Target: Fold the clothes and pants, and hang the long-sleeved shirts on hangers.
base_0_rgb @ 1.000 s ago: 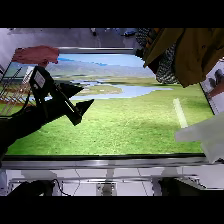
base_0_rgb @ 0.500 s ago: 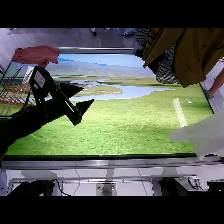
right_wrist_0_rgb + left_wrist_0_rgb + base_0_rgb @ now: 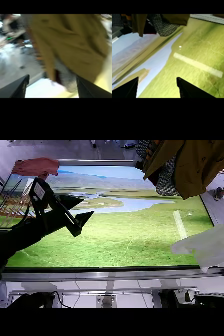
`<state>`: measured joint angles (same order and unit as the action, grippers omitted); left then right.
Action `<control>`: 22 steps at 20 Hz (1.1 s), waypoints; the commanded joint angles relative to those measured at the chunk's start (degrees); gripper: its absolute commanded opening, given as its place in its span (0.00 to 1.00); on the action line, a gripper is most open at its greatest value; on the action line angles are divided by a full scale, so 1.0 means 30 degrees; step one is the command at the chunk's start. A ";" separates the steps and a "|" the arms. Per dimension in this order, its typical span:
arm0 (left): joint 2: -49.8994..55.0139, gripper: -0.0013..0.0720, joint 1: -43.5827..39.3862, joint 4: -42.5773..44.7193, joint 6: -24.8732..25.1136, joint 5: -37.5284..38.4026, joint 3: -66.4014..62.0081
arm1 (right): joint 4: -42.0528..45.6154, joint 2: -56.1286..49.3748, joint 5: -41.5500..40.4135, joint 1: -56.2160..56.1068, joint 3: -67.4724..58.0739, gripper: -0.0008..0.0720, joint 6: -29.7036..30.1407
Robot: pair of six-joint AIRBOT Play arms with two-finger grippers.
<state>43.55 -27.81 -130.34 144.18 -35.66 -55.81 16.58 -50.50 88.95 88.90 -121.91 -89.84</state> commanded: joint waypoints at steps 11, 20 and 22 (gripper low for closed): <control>0.0131 0.75 0.0022 0.0007 -0.0925 0.7548 0.0015 | -0.0845 -0.3963 0.1129 -1.1519 0.0204 0.93 0.3621; 0.0131 0.75 0.0022 0.0007 -0.0925 0.7555 0.0015 | 0.6674 -0.5792 -0.0109 -2.5908 0.4342 0.93 0.4131; 0.0131 0.75 0.0022 0.0007 -0.0925 0.7548 0.0015 | 0.8014 -0.5785 -0.0627 -2.7248 0.4350 0.93 0.4371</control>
<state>43.92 -27.70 -130.37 141.40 -13.13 -55.79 31.07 -67.18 89.27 16.08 -109.75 -77.69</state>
